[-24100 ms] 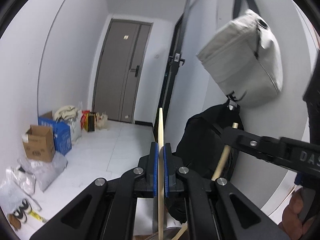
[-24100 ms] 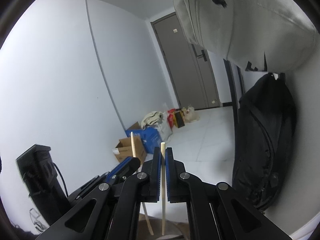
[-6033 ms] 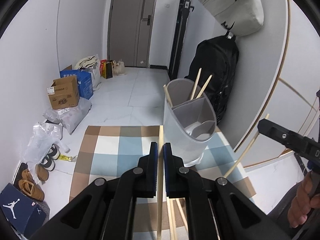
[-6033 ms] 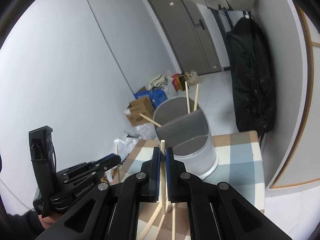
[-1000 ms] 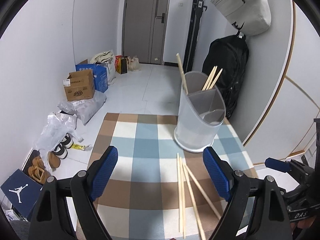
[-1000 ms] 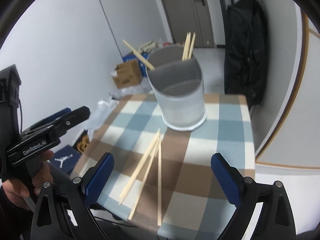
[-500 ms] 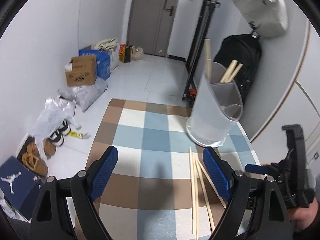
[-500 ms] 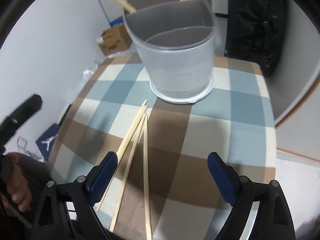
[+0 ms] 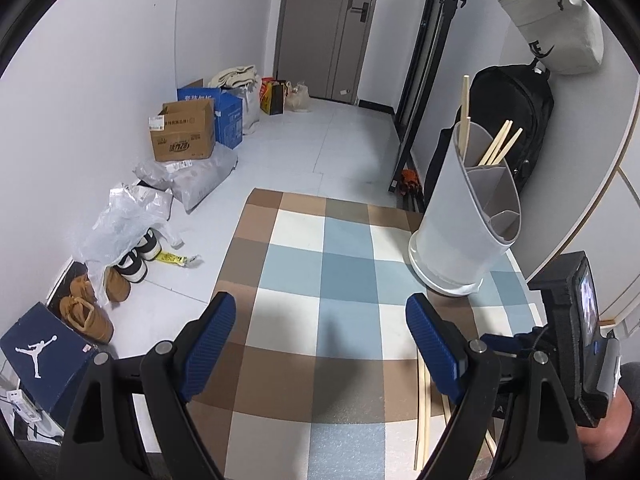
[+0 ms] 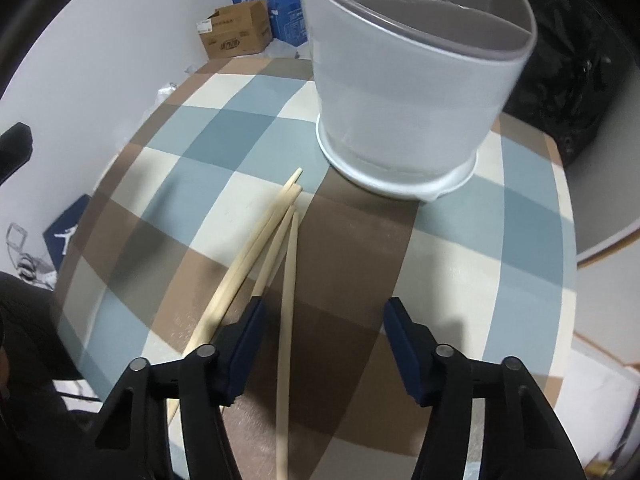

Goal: Organize utensils
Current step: 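Lower both open grippers back toward the remaining sticks on the rug, then close the right gripper on a stick while the left gripper nears the pile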

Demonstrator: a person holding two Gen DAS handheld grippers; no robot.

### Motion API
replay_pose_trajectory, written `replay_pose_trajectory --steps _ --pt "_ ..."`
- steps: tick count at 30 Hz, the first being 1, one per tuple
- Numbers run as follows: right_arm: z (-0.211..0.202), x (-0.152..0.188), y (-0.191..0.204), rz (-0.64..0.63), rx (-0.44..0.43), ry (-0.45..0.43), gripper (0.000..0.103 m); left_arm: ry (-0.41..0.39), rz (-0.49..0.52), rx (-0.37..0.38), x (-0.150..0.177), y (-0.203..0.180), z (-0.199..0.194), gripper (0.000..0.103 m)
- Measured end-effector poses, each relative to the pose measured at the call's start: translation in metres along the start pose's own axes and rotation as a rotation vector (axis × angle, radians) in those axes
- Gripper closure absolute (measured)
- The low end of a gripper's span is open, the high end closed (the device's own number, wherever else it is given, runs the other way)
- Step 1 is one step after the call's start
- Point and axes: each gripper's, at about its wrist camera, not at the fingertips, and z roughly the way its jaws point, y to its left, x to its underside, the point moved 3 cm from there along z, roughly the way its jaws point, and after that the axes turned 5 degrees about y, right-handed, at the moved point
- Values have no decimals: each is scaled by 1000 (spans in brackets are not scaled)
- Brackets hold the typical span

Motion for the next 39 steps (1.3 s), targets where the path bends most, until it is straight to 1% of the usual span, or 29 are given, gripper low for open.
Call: replay_pose_trajectory --steps 1,2,4,7,9,10,11,12,13,15,18,21,24,27,29,31,36,39 --pt "1 -2 1 -10 13 0 49 7 -6 -2 -1 3 2 19" --pt "1 -3 3 -20 24 -2 53 11 -12 -2 -1 4 3 19" --pt "2 -7 6 -38 44 -7 58 17 -23 1 -2 6 4 19" --pt "2 -13 9 -49 38 -12 68 21 -30 -4 -3 7 5 19" --pt "4 -17 11 -48 36 -15 80 28 -36 -8 -3 7 6 19" --pt "4 -19 10 -42 37 -15 82 36 -45 -9 -3 8 7 19" --pt "4 -21 9 -31 32 -16 87 39 -52 -5 -3 8 8 19" --pt "4 -22 7 -21 27 -18 94 42 -57 0 -3 9 9 19" --pt "4 -23 5 -10 24 -19 97 45 -60 2 -4 9 10 19" --pt "4 -25 1 15 1 -22 98 49 -62 3 -3 8 11 19" --pt "3 -24 -6 52 -33 -28 98 53 -40 8 -1 3 13 19" --pt "-8 -18 -12 84 -63 -59 98 69 -8 16 2 -4 19 19" --pt "-23 -11 -16 108 -91 -94 98 117 23 29 7 -13 28 19" --pt "-41 -7 -22 121 -120 -141 98 195 49 48 15 -24 42 19" --pt "-55 -3 -28 132 -159 -179 98 248 64 64 21 -32 49 19" --pt "-62 -1 -34 149 -178 -204 98 283 76 67 26 -38 53 19" --pt "-82 10 -51 198 -206 -272 98 331 134 16 36 -48 63 19" --pt "-89 10 -58 233 -229 -310 98 359 157 -13 43 -49 66 19"
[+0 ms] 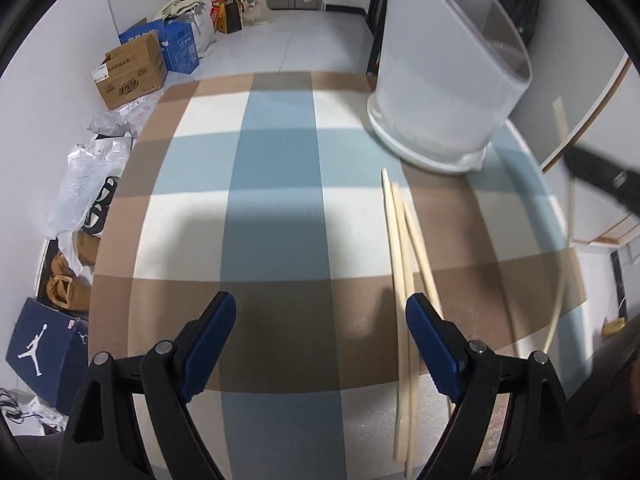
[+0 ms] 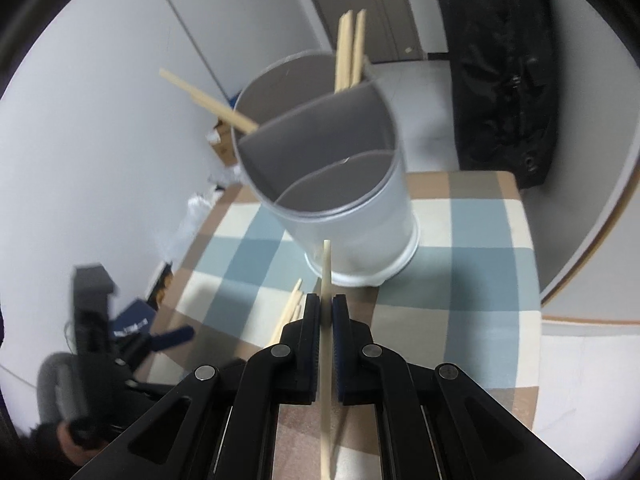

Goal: Organize utensils
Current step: 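Close the right gripper on a stick while the left gripper nears the pile, then close the left gripper on a wooden stick beside the holder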

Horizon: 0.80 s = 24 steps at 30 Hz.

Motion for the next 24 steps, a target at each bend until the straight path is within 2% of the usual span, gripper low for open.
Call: replay_pose_trajectory --steps 6,9,14,21,24 --pt "-11 -4 0 11 -20 -40 98 23 14 -17 2 -4 2 19" --pt "-13 -4 1 5 -28 -55 98 28 22 -61 3 -6 3 19" --pt "-22 -6 1 15 -50 -83 98 39 8 -64 3 -10 3 19" --pt "-34 -7 -5 30 -74 -118 98 16 89 -114 -11 -24 8 19" --pt "-39 -7 -8 37 -83 -126 98 26 84 -84 -16 -23 11 22"
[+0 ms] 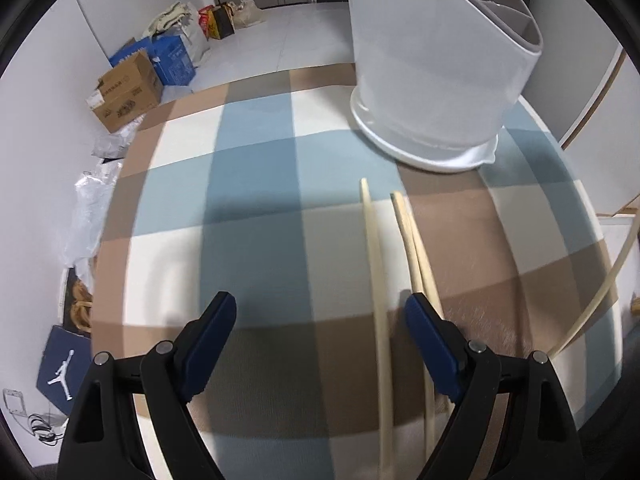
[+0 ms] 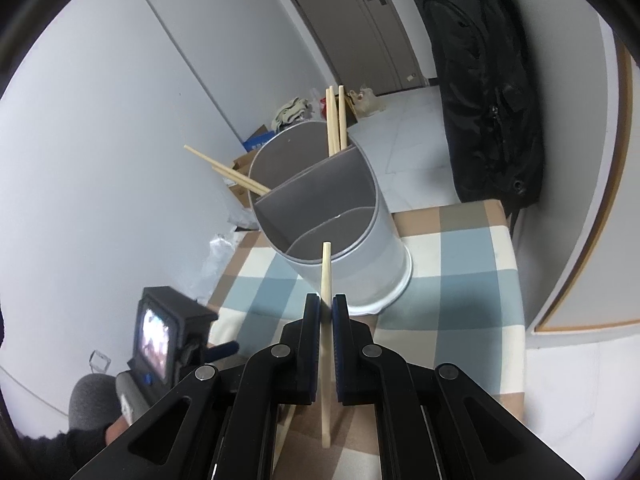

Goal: Organize utensils
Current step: 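Close the left gripper on a wooden stick beside the holder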

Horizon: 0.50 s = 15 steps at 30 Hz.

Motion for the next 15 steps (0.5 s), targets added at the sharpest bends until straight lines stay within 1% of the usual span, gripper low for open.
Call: replay_pose_trajectory --steps 3,5,6,7,8,9,11,12,14,15 --pt "-1 -2 -3 6 -7 -6 98 7 10 37 -7 -1 1 31" --pt "-2 -2 -5 4 -5 -12 98 12 23 68 -12 -3 2 44" --pt "-2 -3 -5 3 -5 -13 98 12 30 70 -14 -4 2 46" --pt "-3 -3 -5 2 -5 -14 98 14 39 72 -16 -5 2 52" --pt "-3 -4 -6 2 -5 -15 98 14 52 81 -19 -8 2 62" --pt "-3 -4 -6 2 -7 -14 98 14 65 88 -21 -10 2 66" --pt "-2 -5 -7 2 -7 -14 98 15 94 104 -24 -13 3 85" --pt "-2 -5 -8 3 -7 -14 98 18 106 114 -26 -15 3 89" --pt "-2 -7 -10 10 -10 -15 98 23 107 135 -28 -14 4 100" --pt "-2 -7 -11 13 -10 -16 98 24 96 151 -29 -11 5 100"
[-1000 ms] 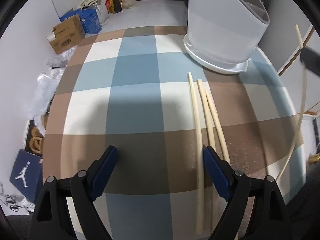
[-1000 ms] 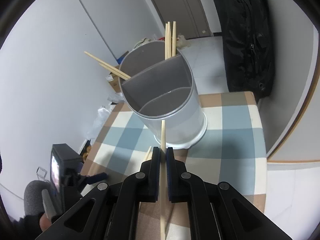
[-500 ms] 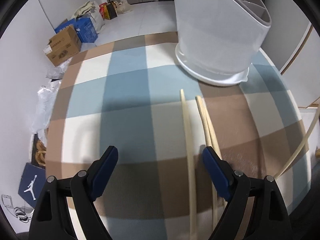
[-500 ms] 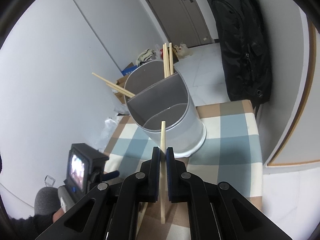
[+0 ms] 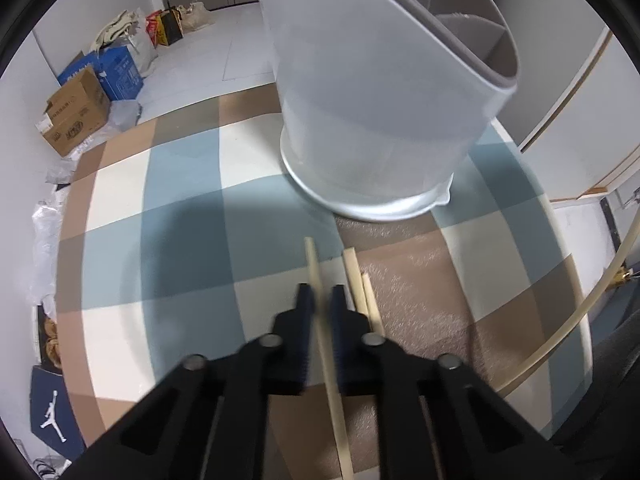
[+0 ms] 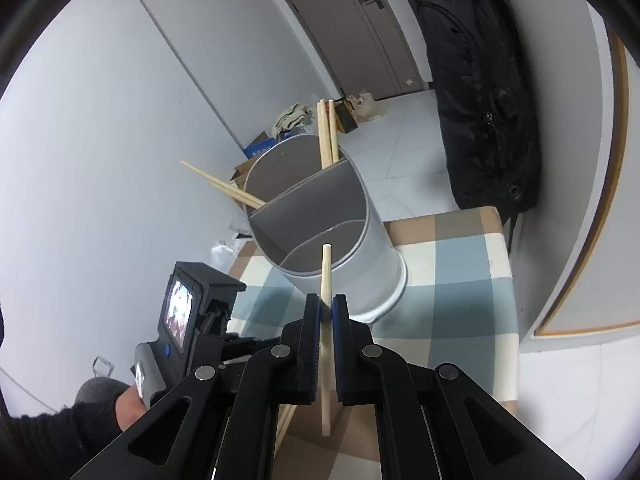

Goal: Organize utensils
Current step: 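Close the left gripper on a wooden stick beside the holder, then lift both held sticks up above the white holder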

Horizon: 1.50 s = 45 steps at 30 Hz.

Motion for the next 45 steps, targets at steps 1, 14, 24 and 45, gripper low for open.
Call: replay_pose_trajectory --steps 1,14,24,45 --pt "0 -1 -1 5 0 -1 98 -1 -10 11 -3 3 1 101" --pt "0 -4 -3 16 0 -12 98 -165 -129 12 -6 15 -27 101" --pt "-7 -5 2 13 -13 -51 98 -349 -184 0 3 14 -72 101" --pt "-38 -16 49 -86 -65 -141 98 -651 -244 99 -4 16 -156 101"
